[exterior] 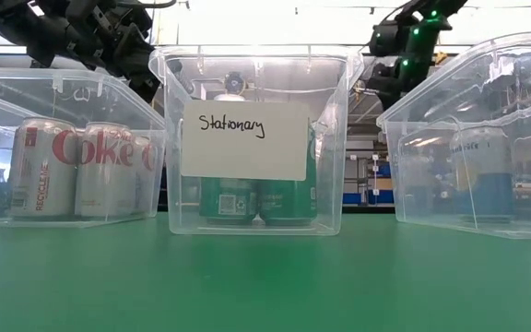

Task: Sort soda cans
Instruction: Put the blue soda can into the right bin

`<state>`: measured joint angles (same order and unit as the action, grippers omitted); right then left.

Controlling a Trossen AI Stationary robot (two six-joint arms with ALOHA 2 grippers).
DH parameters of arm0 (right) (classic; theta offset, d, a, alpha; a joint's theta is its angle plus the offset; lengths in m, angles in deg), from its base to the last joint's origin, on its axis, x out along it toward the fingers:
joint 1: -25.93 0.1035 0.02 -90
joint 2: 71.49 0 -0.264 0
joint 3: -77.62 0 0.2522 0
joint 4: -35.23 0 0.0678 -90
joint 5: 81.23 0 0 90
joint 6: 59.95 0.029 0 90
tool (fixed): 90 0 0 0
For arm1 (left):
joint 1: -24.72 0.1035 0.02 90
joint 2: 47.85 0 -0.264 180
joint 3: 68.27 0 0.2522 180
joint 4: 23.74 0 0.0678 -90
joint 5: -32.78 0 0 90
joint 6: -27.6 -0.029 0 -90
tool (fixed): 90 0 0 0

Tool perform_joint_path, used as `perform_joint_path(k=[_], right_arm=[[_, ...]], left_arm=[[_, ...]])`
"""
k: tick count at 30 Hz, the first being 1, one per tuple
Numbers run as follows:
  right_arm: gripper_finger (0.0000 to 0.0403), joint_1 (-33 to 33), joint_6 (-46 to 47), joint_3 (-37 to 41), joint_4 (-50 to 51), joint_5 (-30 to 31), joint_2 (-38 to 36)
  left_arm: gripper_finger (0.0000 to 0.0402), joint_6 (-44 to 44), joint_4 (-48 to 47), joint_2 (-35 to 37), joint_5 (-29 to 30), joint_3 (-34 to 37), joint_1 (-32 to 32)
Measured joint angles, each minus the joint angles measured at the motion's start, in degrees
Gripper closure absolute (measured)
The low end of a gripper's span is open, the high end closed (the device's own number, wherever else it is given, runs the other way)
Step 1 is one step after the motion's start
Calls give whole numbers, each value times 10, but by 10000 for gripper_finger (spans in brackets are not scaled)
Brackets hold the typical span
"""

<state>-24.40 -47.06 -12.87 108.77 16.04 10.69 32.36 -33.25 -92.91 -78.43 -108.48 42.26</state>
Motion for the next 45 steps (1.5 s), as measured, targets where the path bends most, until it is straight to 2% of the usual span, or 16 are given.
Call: perform_joint_path(k=[7,12,21,24,28,36,40,45], right_arm=[[81,-4,-14,0,13,-8,74],[80,-4,-22,0,45,17,116],[81,-4,-54,-1,51,21,160],[94,-4,-60,-3,52,21,165],[135,-4,-76,-2,56,18,161],[136,20,-81,1,121,-8,104],[136,59,-51,-14,186,-2,58],[136,140,11,-101,271,19,16]], left_arm=[[400,0,-13,0,0,0,0],[400,0,-32,0,3,0,0],[400,-1,-30,0,3,0,0],[400,-1,-30,0,3,0,0],[400,-2,-30,0,3,0,0],[400,-2,-29,0,3,0,0],[400,-2,-27,0,3,0,0],[400,-2,-20,0,3,0,0]])
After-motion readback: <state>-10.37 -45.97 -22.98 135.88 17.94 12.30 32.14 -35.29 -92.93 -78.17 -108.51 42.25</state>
